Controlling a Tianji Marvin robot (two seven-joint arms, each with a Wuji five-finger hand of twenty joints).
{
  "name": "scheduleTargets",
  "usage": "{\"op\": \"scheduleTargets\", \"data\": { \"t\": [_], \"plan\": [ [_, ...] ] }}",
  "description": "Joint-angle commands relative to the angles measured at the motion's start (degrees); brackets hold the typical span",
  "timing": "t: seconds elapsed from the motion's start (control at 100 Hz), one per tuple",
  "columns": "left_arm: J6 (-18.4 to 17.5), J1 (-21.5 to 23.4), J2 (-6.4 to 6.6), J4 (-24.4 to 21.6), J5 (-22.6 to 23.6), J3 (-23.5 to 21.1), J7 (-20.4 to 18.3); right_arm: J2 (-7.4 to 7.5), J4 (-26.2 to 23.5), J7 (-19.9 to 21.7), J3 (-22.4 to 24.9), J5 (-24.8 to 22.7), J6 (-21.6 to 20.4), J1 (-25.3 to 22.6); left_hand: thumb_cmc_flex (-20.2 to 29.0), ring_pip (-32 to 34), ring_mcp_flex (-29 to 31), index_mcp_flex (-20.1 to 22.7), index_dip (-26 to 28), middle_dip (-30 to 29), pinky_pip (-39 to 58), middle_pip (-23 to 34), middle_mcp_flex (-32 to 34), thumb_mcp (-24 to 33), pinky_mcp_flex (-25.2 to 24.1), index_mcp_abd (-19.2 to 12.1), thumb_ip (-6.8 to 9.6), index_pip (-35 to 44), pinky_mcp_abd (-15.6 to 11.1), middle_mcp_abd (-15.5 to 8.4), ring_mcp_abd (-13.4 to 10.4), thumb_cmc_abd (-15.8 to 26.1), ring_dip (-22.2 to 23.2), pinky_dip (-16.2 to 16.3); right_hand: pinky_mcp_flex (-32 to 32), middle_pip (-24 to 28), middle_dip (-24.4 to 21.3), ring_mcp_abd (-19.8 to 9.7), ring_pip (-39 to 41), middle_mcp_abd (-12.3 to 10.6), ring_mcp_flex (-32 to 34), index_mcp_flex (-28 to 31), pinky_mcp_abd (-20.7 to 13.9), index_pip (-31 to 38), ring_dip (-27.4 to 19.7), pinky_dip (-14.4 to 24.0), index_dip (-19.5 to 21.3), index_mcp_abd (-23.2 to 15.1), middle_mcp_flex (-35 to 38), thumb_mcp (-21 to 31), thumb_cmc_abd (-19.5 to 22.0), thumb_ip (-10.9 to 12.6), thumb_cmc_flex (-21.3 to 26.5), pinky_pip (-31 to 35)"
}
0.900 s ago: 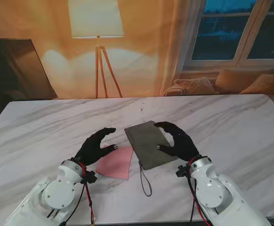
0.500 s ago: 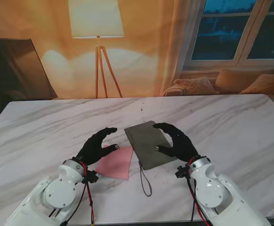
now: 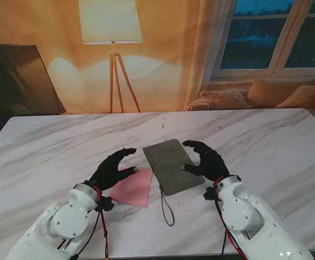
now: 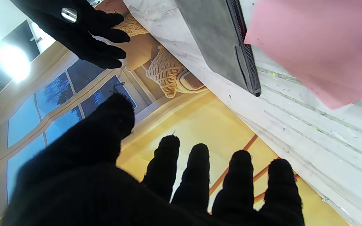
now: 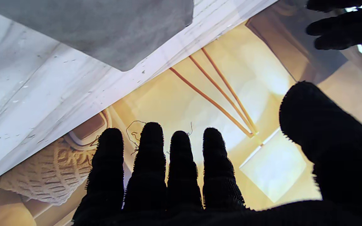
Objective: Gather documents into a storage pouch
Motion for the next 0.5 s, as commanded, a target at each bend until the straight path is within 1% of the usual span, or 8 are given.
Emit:
{"op": "scheduleTargets", "data": {
  "t": [0.0,0.13,0.2,0.27,0.35,0.49],
  "plan": [
    [0.09,0.33,-0.15,-0.35,-0.15,0.06,-0.31,-0.14,0.24,1.34,-0.66,0.14,1.65,1.37,-0.2,0.36,1.36,-0.64,-0.58,0.8,-0.45,0.16,1.6,-1.31,-0.02,-1.39,-0.58,-0.68,-1.1,0.16,-0.07,0.92,0.48,1.39,-1.22,0.23,0.63,-0.14,0.69,1.13,-1.16,2.44,-1.65,1.18,0.59,0.95,0.7,1.94,0.98,-1.07,-1.34,1.87,-2.0,-0.02],
    [0.63,0.23,-0.21,-0.24,-0.01,0.11,-0.11,-0.45,1.44,1.51,-3.35,0.12,6.14,3.6,-0.16,0.41,1.41,-0.43,-0.57,0.93,-0.43,0.18,2.01,-1.7,0.06,-1.32,-0.55,-0.68,-1.06,0.67,0.16,1.1,0.66,1.54,-2.21,-0.27,0.73,0.37,0.76,3.85,-1.98,2.61,-1.44,1.57,0.63,0.94,0.81,5.0,1.23,-1.21,-2.14,1.77,-2.45,-0.63],
    [0.99,0.12,-0.22,-0.11,-0.29,0.13,-0.26,-0.59,1.98,2.02,-5.02,0.42,8.59,4.66,-0.16,0.46,1.44,-0.31,-0.56,0.97,-0.41,0.12,2.04,-1.87,0.13,-1.27,-0.53,-0.67,-1.07,1.03,0.24,1.19,0.76,1.62,-3.2,-0.69,0.61,0.54,0.56,4.66,-2.89,1.74,-1.61,1.03,0.5,0.76,0.53,6.44,0.76,-1.08,-3.31,1.7,-2.17,-1.33],
    [1.34,0.02,-0.24,-0.04,-0.62,0.14,-0.4,-0.66,2.63,2.35,-6.82,0.04,10.73,5.69,0.0,0.44,1.29,-0.38,-0.58,0.98,-0.43,-0.04,1.8,-2.0,0.05,-1.24,-0.49,-0.73,-1.13,1.29,0.33,1.18,0.84,1.7,-3.48,-0.95,0.41,0.75,0.52,5.24,-3.48,1.22,-1.62,0.23,0.27,0.49,-0.05,7.45,0.39,-0.23,-4.33,1.42,-2.45,-2.32],
    [1.76,-0.09,-0.14,-0.04,-0.42,-0.05,-0.77,-0.74,3.19,2.68,-8.76,-0.49,12.96,6.59,-0.01,0.45,1.2,-0.42,-0.57,0.97,-0.41,-0.25,1.39,-2.15,0.07,-1.21,-0.46,-0.76,-1.13,1.76,0.36,1.26,0.91,1.81,-3.94,-0.92,0.18,0.91,0.4,5.38,-4.09,1.18,-1.66,-0.14,-0.07,0.16,-0.46,8.01,-0.07,0.93,-5.68,1.18,-2.6,-3.54],
    [2.16,0.14,0.4,-0.6,0.34,-1.18,-2.69,-0.95,3.87,3.33,-11.81,-0.39,15.92,7.54,-0.01,0.59,1.15,-0.5,-0.55,1.03,-0.43,-0.34,1.19,-2.27,-0.05,-1.14,-0.41,-0.79,-1.26,2.07,0.51,1.37,1.09,1.94,-5.0,-0.93,-0.11,0.7,-0.41,5.43,-5.89,1.39,-2.14,-0.09,-0.6,-0.2,-0.61,8.56,-0.79,2.1,-7.0,0.94,-2.47,-5.08]
  ]
}}
